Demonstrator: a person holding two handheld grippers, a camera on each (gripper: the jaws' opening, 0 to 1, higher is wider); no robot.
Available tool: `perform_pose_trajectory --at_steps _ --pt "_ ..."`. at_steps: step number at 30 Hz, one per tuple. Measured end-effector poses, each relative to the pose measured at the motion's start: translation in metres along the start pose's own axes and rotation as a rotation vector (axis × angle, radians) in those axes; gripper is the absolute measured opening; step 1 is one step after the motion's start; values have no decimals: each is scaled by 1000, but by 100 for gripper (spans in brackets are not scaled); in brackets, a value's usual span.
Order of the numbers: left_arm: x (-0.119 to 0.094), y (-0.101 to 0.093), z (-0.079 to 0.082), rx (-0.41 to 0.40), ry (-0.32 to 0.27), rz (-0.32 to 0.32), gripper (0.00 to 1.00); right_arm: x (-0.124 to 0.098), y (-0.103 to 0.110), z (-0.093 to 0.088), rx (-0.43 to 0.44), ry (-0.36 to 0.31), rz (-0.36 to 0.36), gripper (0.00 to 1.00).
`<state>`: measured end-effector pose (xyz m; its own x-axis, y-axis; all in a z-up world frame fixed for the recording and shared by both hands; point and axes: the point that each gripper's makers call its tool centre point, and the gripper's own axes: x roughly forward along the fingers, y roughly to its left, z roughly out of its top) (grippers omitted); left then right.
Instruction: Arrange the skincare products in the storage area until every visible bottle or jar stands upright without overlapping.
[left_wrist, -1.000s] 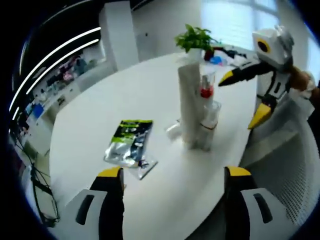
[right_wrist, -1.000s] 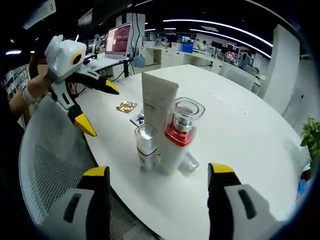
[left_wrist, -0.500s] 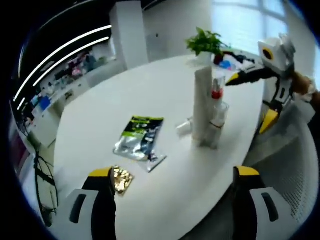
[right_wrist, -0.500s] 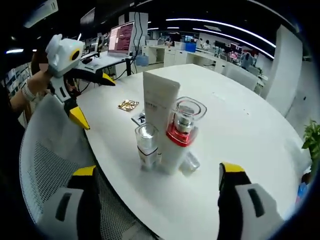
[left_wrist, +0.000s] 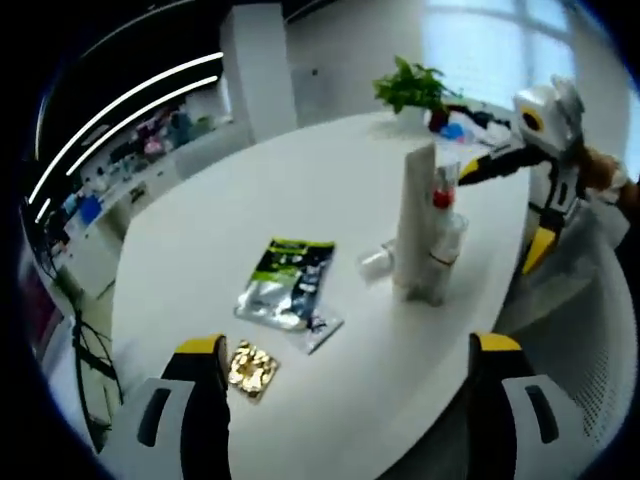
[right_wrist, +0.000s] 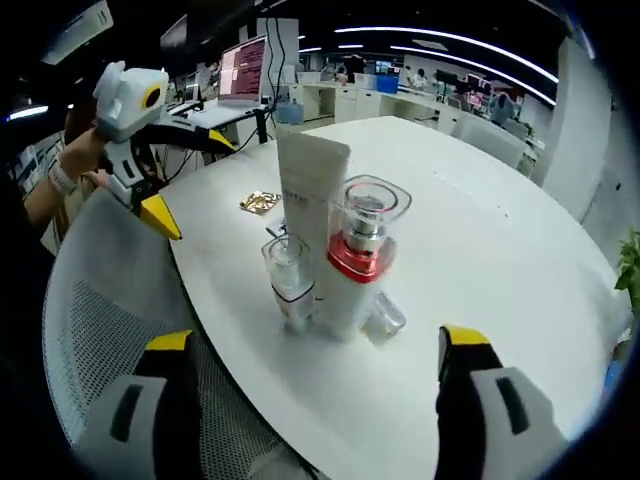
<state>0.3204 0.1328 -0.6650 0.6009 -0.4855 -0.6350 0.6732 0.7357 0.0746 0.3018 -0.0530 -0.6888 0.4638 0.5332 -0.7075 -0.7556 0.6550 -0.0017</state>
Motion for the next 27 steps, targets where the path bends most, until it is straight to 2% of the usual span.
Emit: perform_pose_trajectory --at_steps 1,3,4,5,6,7,9,11,16,19,27 --pt "-3 4 1 -22 -24 15 97 0 0 0 -4 4 3 100" --pt "-4 5 -6 -49 -9 6 97 -3 -2 1 -32 23 0 100" --pt "-4 6 -11 -64 15 4 97 -5 -4 2 -42 14 -9 100" --pt "-5 7 -19 -42 70 5 97 -6 -10 5 -41 -11 -26 100" --pt "-6 9 -20 -8 84 14 97 -7 -11 3 -31 -8 -23 100" --pt "-6 10 -18 8 82 30 97 -6 -13 2 -19 -10 -19 100" --pt "-6 8 -15 -14 64 29 97 -5 -16 0 -16 -14 -23 100" --pt "-8 4 -14 -42 37 17 97 -3 -17 -3 -18 9 -25 100" --pt "-5 -5 -23 -42 58 -7 97 -2 -19 -2 -36 5 -29 100" --pt "-4 -14 -18 -62 31 -54 97 0 -24 -5 -34 14 -38 100" --pt "-4 -18 -17 -70 33 -41 97 -1 -36 -9 -72 24 -71 100"
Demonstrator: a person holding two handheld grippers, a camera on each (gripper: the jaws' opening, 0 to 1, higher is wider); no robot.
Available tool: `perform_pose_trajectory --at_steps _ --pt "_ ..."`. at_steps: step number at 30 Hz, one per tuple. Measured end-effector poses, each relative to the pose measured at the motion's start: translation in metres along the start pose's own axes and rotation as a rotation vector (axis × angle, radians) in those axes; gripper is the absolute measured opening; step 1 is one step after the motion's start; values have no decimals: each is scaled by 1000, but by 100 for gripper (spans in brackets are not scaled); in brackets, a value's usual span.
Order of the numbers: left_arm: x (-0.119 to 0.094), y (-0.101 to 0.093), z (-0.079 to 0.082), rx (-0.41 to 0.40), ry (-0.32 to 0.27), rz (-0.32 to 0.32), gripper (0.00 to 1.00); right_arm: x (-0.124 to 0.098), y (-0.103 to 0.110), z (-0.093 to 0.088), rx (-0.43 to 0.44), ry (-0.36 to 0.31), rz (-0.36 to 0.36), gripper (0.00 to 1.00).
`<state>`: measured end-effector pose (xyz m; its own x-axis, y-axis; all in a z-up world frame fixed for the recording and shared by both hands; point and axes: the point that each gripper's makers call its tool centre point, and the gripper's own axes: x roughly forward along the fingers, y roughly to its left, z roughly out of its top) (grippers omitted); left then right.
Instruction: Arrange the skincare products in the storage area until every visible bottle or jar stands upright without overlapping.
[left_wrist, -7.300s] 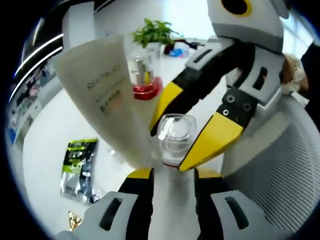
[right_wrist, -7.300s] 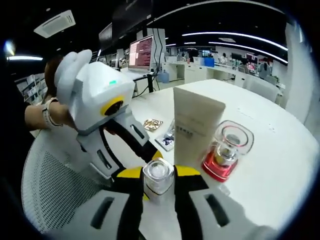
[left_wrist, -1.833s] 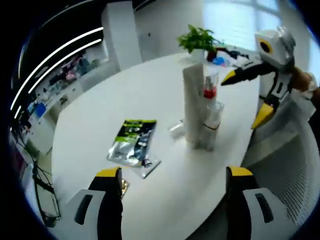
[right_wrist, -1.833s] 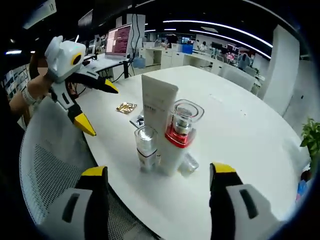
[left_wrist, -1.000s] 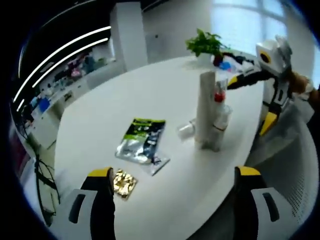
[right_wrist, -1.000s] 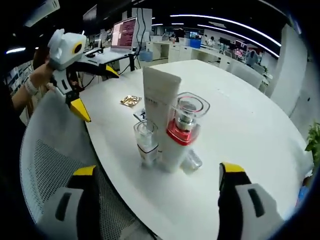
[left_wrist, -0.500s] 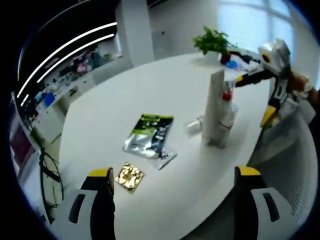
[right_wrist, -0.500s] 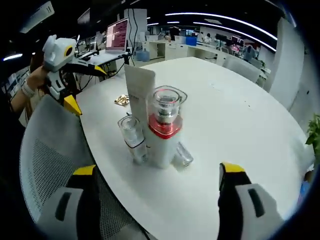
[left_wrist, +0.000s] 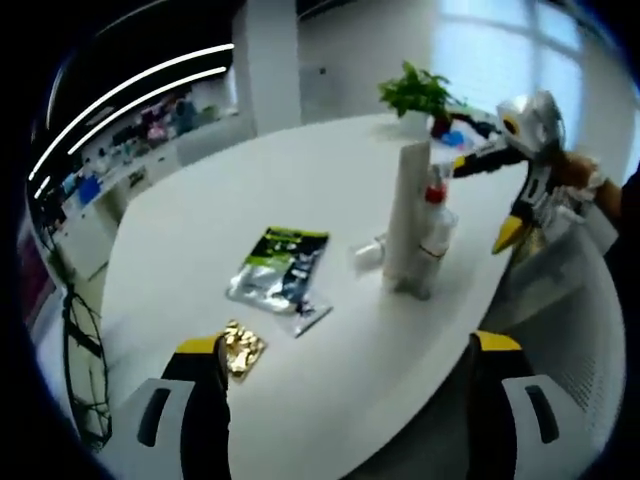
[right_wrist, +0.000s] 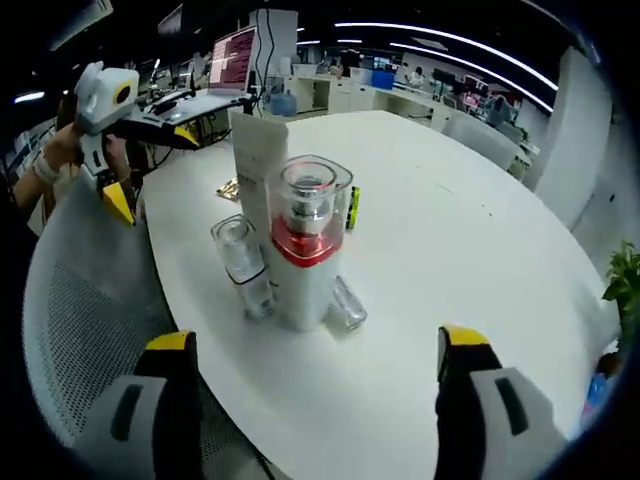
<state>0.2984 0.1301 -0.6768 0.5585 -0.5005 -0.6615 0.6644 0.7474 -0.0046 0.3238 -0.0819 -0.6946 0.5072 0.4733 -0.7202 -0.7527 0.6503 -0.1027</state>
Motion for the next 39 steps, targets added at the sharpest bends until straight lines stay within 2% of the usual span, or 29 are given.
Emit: perform_pose_trajectory --at_steps 3,7,8,10,13,16,20,25,27,29,32,34,39 --pt "2 -5 0 -1 6 1 97 2 -3 -1 7 -1 9 100" --pt "2 2 -2 -23 -8 3 97 7 -9 -4 -22 15 7 98" --pt "2 5 -3 -26 -6 4 97 7 -10 -3 -31 15 14 93" --pt "3 7 -5 -28 -4 6 97 7 -12 1 -36 -6 12 90" --pt "3 9 -7 -33 -2 5 97 12 -13 -1 -71 14 34 82" --pt "3 12 -8 -38 -4 7 97 16 -20 -1 -88 22 32 67" --pt "3 12 -10 -42 -3 6 97 23 -27 -1 -98 34 42 59" --pt "3 11 -12 -52 -3 10 97 32 -27 -6 -115 75 93 56" --pt "2 11 -13 -51 -7 12 97 37 -26 -7 -132 77 129 50" --pt "1 11 -13 -54 -9 15 97 42 -26 -6 -161 74 146 48" --pt "-1 12 -14 -63 -12 21 97 51 -27 -8 -223 94 163 46" --pt "-2 13 -15 -66 -12 25 97 56 -28 -16 -248 146 173 43" --pt "-3 12 -17 -74 -9 27 97 70 -28 -20 -276 156 195 42"
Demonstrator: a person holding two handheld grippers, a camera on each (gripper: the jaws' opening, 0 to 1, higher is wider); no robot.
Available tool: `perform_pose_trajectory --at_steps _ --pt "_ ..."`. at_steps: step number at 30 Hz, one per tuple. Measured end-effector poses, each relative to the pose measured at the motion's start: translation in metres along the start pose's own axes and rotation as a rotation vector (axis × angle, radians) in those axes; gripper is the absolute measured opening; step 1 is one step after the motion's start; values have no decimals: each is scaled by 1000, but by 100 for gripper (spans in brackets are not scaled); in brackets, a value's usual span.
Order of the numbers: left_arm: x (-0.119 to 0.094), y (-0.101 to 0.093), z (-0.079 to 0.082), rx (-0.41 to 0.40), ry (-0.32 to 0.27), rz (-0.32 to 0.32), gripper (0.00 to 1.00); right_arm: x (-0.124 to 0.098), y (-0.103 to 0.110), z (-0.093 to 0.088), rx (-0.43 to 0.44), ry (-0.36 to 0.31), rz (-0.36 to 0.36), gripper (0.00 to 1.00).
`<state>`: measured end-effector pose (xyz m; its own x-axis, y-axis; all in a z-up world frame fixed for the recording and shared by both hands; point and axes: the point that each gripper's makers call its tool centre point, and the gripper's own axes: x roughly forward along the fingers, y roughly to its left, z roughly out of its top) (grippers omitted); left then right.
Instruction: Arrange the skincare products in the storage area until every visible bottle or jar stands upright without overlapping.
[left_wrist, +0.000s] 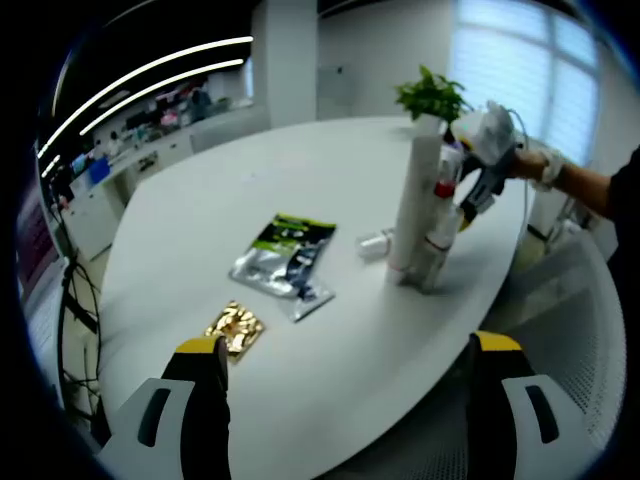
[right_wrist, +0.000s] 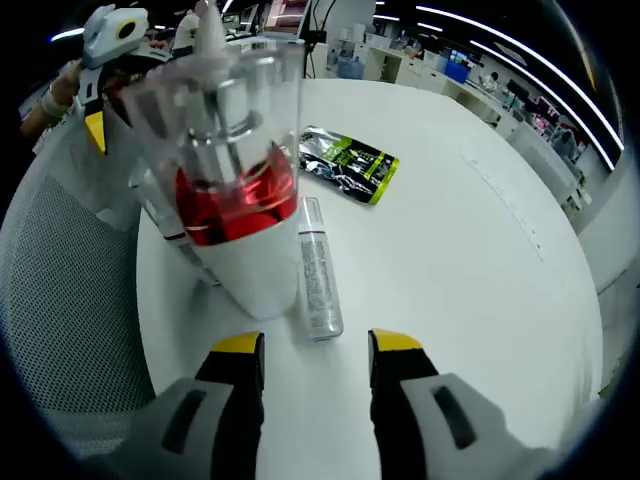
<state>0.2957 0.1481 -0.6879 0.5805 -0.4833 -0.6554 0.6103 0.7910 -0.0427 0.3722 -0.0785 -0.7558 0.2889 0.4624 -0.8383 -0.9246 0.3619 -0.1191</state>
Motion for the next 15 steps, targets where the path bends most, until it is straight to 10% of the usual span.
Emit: perform_pose_trajectory --at_steps 15 --pt "1 0 -8 -12 34 -2 97 25 5 -8 -5 3 111 39"
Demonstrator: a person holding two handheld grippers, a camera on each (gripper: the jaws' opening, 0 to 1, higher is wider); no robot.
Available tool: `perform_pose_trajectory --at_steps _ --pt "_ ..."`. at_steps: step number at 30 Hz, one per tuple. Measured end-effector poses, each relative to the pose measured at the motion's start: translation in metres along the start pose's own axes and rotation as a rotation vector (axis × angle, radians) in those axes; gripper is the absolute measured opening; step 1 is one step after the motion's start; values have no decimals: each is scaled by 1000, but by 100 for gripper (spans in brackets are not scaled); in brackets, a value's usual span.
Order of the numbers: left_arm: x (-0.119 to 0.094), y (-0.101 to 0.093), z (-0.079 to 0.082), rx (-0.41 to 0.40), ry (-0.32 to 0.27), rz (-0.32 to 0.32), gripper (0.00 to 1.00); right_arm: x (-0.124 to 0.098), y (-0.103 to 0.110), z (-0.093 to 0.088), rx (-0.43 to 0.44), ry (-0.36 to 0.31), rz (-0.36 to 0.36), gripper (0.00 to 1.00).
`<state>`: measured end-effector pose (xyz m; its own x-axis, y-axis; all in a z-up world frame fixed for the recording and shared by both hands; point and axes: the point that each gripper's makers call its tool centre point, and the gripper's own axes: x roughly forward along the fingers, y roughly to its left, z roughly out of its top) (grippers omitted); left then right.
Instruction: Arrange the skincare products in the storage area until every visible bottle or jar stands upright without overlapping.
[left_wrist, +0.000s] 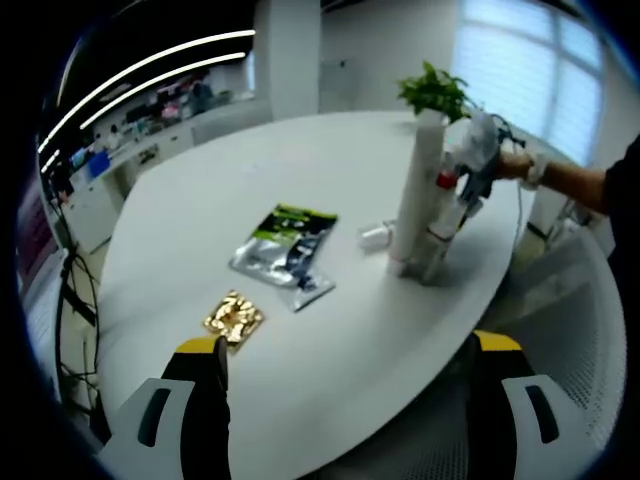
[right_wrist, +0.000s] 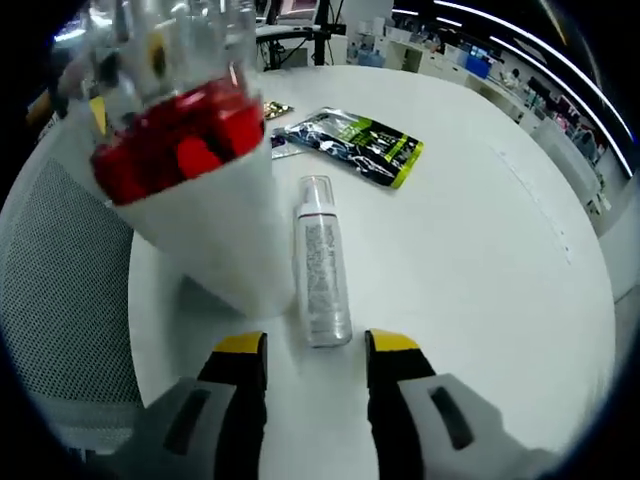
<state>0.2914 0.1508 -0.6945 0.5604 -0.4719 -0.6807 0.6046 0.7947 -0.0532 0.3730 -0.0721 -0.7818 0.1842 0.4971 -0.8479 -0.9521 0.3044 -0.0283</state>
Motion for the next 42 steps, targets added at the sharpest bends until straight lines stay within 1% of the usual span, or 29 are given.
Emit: perform_pose_trajectory --at_steps 1,3,4,6,7,8,9,11,12,13,14,15,18,21,25,30,34,36,39,42 --pt "0 0 0 -3 1 -3 97 0 -2 1 7 -4 -1 37" --pt "0 0 0 -5 4 -5 97 2 -1 0 13 8 20 36" --pt "-1 0 0 -3 9 -4 97 1 -2 2 10 -4 22 36" --pt "-4 1 0 2 16 5 97 0 -2 1 20 2 32 36" --pt "-6 3 1 0 13 11 97 1 -3 1 28 2 29 34" --pt "-8 4 2 -3 12 14 97 1 -4 0 18 5 15 32" --pt "-9 6 2 -5 12 19 97 1 -4 1 7 -2 19 31" --pt "-10 7 1 -4 18 27 97 1 -4 1 21 -1 19 30" --pt "-10 5 1 -4 21 28 97 1 -3 1 18 -2 21 28" --pt "-10 5 1 -4 23 29 97 1 -3 2 21 -4 22 26" --pt "-10 5 1 -4 25 29 97 1 -3 1 44 -7 26 21" --pt "-9 4 1 -4 28 28 97 1 -4 2 70 -12 30 21" --pt "-8 0 3 2 29 29 97 0 -5 0 78 -21 34 21" --pt "-7 -1 5 2 23 26 97 -1 -5 0 111 -45 32 21" --pt "-8 -1 4 2 28 26 97 -2 -5 -2 118 -37 18 20" --pt "-8 -2 6 3 24 28 97 -2 -7 -2 152 -35 -1 20" --pt "-7 -5 10 7 12 23 97 -3 -6 -3 137 -38 -16 19" --pt "-7 -6 10 6 8 20 97 -4 -6 -4 145 -46 -17 19" --pt "-7 -8 11 4 1 17 97 -7 -5 -5 189 -70 -7 19" --pt "-7 -10 11 -1 -6 10 97 -12 -8 -8 196 -80 -30 18"
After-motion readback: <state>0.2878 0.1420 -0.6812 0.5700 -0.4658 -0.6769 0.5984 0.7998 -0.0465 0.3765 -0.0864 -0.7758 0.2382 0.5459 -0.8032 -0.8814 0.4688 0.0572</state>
